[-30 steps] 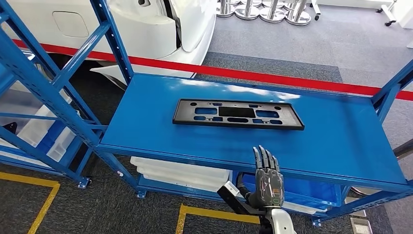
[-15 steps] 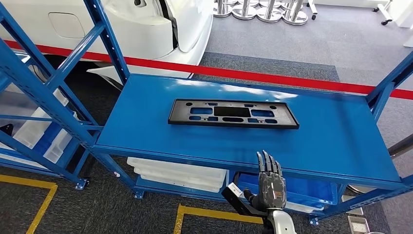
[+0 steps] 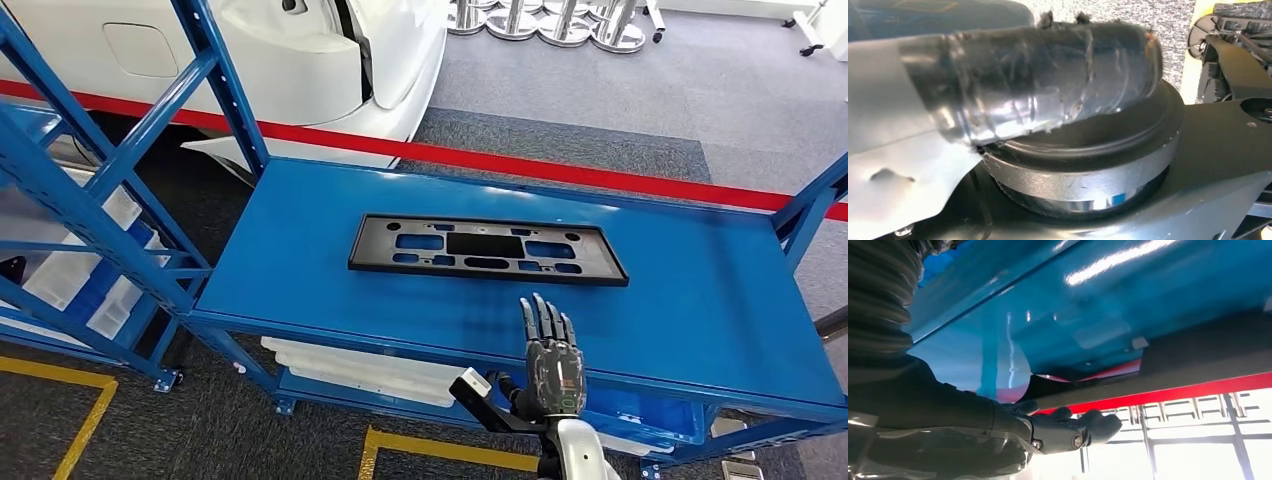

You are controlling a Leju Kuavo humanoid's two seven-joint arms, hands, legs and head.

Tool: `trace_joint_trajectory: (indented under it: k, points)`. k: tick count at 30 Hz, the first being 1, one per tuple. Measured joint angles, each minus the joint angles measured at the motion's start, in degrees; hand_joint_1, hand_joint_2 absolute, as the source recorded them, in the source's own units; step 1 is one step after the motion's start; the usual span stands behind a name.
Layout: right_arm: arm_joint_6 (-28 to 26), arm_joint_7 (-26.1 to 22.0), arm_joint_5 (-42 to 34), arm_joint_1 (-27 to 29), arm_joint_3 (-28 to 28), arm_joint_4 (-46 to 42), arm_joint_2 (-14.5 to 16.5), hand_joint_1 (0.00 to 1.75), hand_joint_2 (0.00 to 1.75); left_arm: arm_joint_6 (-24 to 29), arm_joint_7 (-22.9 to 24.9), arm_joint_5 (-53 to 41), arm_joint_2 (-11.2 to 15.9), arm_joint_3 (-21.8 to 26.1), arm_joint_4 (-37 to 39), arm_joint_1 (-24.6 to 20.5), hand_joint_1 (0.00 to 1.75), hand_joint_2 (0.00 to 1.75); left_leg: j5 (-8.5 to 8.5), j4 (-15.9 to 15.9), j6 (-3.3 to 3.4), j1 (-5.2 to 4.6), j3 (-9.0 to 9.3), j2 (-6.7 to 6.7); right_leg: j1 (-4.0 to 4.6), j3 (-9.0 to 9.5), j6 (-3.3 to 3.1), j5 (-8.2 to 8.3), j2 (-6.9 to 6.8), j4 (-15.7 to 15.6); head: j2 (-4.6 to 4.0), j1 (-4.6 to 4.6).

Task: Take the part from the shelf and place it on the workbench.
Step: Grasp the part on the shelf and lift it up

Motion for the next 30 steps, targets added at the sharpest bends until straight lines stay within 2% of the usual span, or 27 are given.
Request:
trace_joint_trajectory:
  k: [2,3,4,5,7,8,9,10,12,14,16,17,19,20,22,23,24,25,26,28,29,30]
  points:
    - [0.13,-0.06,0.32,-0.18,0.01,-0.55,0.22,0.00,1.75,-0.08,0.00,0.00,0.00,-0.15,0.01,0.02,0.00,0.00,-0.19,0.09,-0.56,0.01,0.35,0.03,-0.06,0.80,-0.66,0.30,0.02,-0.63,0.00,-0.02]
    - [0.19,-0.12,0.50,-0.26,0.02,-0.81,0.32,0.00,1.75,-0.10,0.00,0.00,0.01,-0.20,0.02,0.02,0.00,0.00,-0.67,1.09,-0.79,0.00,0.14,0.08,-0.15,1.34,-0.96,0.27,-0.01,-1.05,0.00,-0.03]
    - [0.32,-0.19,0.72,-0.35,0.04,-1.08,0.48,0.00,1.75,-0.13,0.05,0.00,0.02,-0.24,0.03,0.00,0.00,0.00,-1.63,3.15,-0.97,0.00,-0.83,0.12,-0.25,1.85,-1.20,0.31,-0.01,-1.36,0.00,-0.10]
    - [0.55,-0.24,0.97,-0.43,0.06,-1.35,0.65,0.00,1.75,-0.17,0.15,0.01,0.05,-0.27,0.04,-0.05,0.00,0.00,-3.02,6.45,-1.16,0.01,-2.61,0.16,-0.29,2.29,-1.43,0.28,-0.01,-1.62,0.00,-0.19]
    - [1.03,-0.26,1.37,-0.51,0.10,-1.70,0.93,0.00,1.75,-0.28,0.37,0.04,0.13,-0.32,0.03,-0.27,0.00,0.00,-5.79,14.06,-1.41,-0.01,-7.39,0.20,-0.19,2.55,-1.77,0.04,-0.06,-1.64,0.00,-0.31]
    - [1.22,-0.26,1.52,-0.52,0.12,-1.85,1.04,0.00,1.75,-0.32,0.42,0.07,0.17,-0.37,0.03,-0.38,0.00,0.00,-6.32,16.41,-1.51,0.00,-9.18,0.22,-0.13,2.66,-1.88,-0.11,-0.07,-1.60,0.00,-0.35]
    - [1.38,-0.26,1.66,-0.52,0.14,-2.02,1.13,0.00,1.75,-0.34,0.44,0.09,0.20,-0.42,0.02,-0.47,0.00,0.00,-5.74,16.76,-1.57,0.00,-9.95,0.24,-0.10,2.82,-1.92,-0.28,-0.04,-1.51,0.00,-0.35]
    - [1.56,-0.28,1.78,-0.54,0.15,-2.21,1.24,0.00,1.75,-0.35,0.43,0.10,0.22,-0.46,0.03,-0.48,0.00,0.00,-4.07,15.02,-1.60,0.01,-9.62,0.26,-0.09,2.99,-1.89,-0.47,0.03,-1.36,0.00,-0.36]
    - [1.96,-0.36,1.98,-0.69,0.17,-2.74,1.53,0.00,1.75,-0.35,0.39,0.12,0.26,-0.50,0.05,-0.37,0.00,0.00,0.68,7.72,-1.48,0.04,-6.94,0.28,-0.09,3.25,-1.63,-0.90,0.26,-0.86,0.00,-0.37]
    - [2.34,-0.47,2.20,-0.98,0.22,-3.39,1.90,0.00,1.75,-0.37,0.34,0.14,0.26,-0.52,0.08,-0.26,0.00,0.00,2.60,2.41,-0.92,-0.05,-5.40,0.27,0.05,3.09,-1.11,-1.34,0.41,-0.20,0.00,-0.35]
    - [2.78,-0.60,2.48,-1.27,0.40,-4.14,2.24,0.00,1.75,-0.46,0.33,0.16,0.23,-0.55,0.10,-0.25,0.00,0.00,2.62,1.51,-0.17,-0.18,-5.55,0.21,0.19,2.90,-0.44,-1.78,0.42,0.10,0.00,-0.31]
    - [3.01,-0.67,2.57,-1.44,0.54,-4.50,2.40,0.00,1.75,-0.54,0.33,0.17,0.19,-0.56,0.09,-0.23,0.00,0.00,3.15,1.50,0.20,-0.07,-5.50,0.23,0.18,2.89,-0.12,-2.00,0.37,0.22,0.00,-0.31]
    - [3.25,-0.77,2.66,-1.79,0.85,-5.16,2.68,0.00,1.75,-0.74,0.33,0.20,0.05,-0.59,0.09,-0.22,0.00,0.00,3.63,1.38,0.80,0.19,-5.42,0.28,0.10,2.35,0.60,-3.57,0.26,2.08,0.00,-0.15]
    - [3.30,-0.80,2.68,-1.95,0.98,-5.43,2.75,0.00,1.75,-0.81,0.33,0.21,-0.01,-0.60,0.09,-0.20,0.00,0.00,3.79,1.33,1.03,0.31,-5.42,0.33,0.00,1.30,1.01,-5.29,0.21,4.73,0.00,-0.06]
    - [3.36,-0.83,2.69,-2.07,1.22,-5.74,2.81,0.00,1.75,-0.89,0.33,0.24,-0.03,-0.62,0.09,-0.17,0.00,0.00,3.82,1.34,1.19,0.31,-5.49,0.37,-0.23,-2.03,1.69,-9.45,0.13,12.52,0.00,0.17]
    - [3.41,-0.83,2.69,-2.08,1.36,-5.78,2.82,0.00,1.75,-0.91,0.33,0.26,-0.03,-0.66,0.09,-0.16,0.00,0.00,3.81,1.35,1.20,0.31,-5.52,0.37,-0.29,-3.45,1.85,-10.70,0.12,15.79,0.00,0.18]
    - [3.47,-0.83,2.68,-2.07,1.48,-5.82,2.82,0.00,1.75,-0.93,0.34,0.28,-0.03,-0.74,0.09,-0.15,0.00,0.00,3.81,1.36,1.21,0.28,-5.53,0.35,-0.30,-4.03,1.85,-10.82,0.12,17.14,0.00,0.18]
    - [3.53,-0.83,2.68,-2.09,1.58,-5.89,2.84,0.00,1.75,-0.95,0.34,0.31,-0.03,-0.84,0.09,-0.15,0.00,0.00,3.81,1.37,1.21,0.24,-5.51,0.31,-0.28,-3.51,1.69,-9.81,0.12,16.13,0.00,0.18]
    - [3.56,-0.83,2.68,-2.14,1.66,-5.99,2.89,0.00,1.75,-0.97,0.34,0.32,-0.03,-0.92,0.09,-0.16,0.00,0.00,3.80,1.37,1.20,0.18,-5.45,0.27,-0.22,-1.95,1.34,-8.01,0.12,13.00,0.00,0.18]
    - [3.59,-0.83,2.69,-2.36,1.76,-6.29,3.01,0.00,1.75,-1.07,0.33,0.33,-0.09,-1.01,0.08,-0.17,0.00,0.00,3.74,1.40,1.09,-0.02,-5.37,0.22,0.09,2.14,0.28,-4.45,0.10,4.70,0.00,0.15]
    - [3.59,-0.83,2.69,-2.49,1.81,-6.41,3.07,0.00,1.75,-1.14,0.33,0.33,-0.13,-1.01,0.08,-0.16,0.00,0.00,3.73,1.40,0.91,-0.10,-5.37,0.22,0.27,3.49,-0.16,-3.46,0.04,1.82,0.00,0.15]
    - [3.61,-0.83,2.69,-2.58,1.85,-6.49,3.10,0.00,1.75,-1.20,0.34,0.33,-0.18,-1.02,0.07,-0.16,0.00,0.00,3.71,1.40,0.67,-0.14,-5.40,0.24,0.42,4.13,-0.44,-3.08,-0.01,0.36,0.00,0.13]
